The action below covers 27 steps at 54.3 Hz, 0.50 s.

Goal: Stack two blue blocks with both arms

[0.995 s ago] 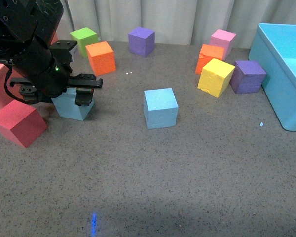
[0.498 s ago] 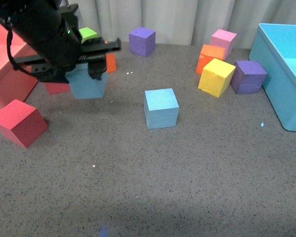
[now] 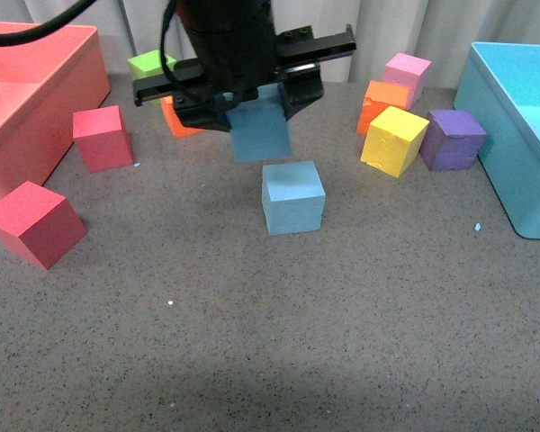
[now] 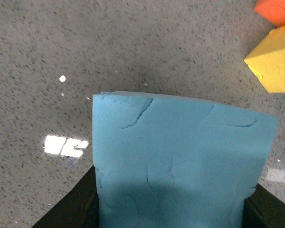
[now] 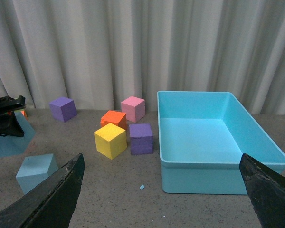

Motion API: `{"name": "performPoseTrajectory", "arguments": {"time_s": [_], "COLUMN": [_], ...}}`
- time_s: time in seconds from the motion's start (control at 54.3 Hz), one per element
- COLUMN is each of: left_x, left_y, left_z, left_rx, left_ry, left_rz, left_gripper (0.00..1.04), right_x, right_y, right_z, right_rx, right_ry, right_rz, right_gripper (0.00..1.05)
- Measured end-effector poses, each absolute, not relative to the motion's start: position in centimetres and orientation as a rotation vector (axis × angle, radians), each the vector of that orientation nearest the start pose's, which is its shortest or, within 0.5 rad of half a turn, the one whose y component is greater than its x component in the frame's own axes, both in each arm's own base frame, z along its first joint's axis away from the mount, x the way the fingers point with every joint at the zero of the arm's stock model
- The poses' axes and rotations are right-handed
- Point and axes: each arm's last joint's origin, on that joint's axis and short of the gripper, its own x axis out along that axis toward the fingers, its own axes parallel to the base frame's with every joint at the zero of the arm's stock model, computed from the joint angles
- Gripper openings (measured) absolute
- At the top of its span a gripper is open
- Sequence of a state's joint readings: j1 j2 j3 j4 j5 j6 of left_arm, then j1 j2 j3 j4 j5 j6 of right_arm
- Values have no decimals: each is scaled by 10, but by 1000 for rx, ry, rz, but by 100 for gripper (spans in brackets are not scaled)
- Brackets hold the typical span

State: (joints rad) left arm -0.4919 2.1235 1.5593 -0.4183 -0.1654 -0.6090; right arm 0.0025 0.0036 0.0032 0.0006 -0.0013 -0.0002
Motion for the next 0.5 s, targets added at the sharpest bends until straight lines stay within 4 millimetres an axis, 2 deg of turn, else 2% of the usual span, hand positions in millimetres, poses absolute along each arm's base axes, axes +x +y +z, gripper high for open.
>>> {"name": "performPoseTrajectory", "arguments": {"time_s": [0.221,0.498], "left_x": [396,399], "left_y": [-233,-241], "left_z": [155,144], "left_rx": [-216,-190], "left_ry": [1000,1014], "left_rz": [9,42], "left_gripper": [48,47], "right_x": [98,98], "right_y": [0,0], "right_z": [164,164], "right_rx": [0,0], "right_ry": [0,0], "right_rz": [3,4], "right_gripper": [95,95]}}
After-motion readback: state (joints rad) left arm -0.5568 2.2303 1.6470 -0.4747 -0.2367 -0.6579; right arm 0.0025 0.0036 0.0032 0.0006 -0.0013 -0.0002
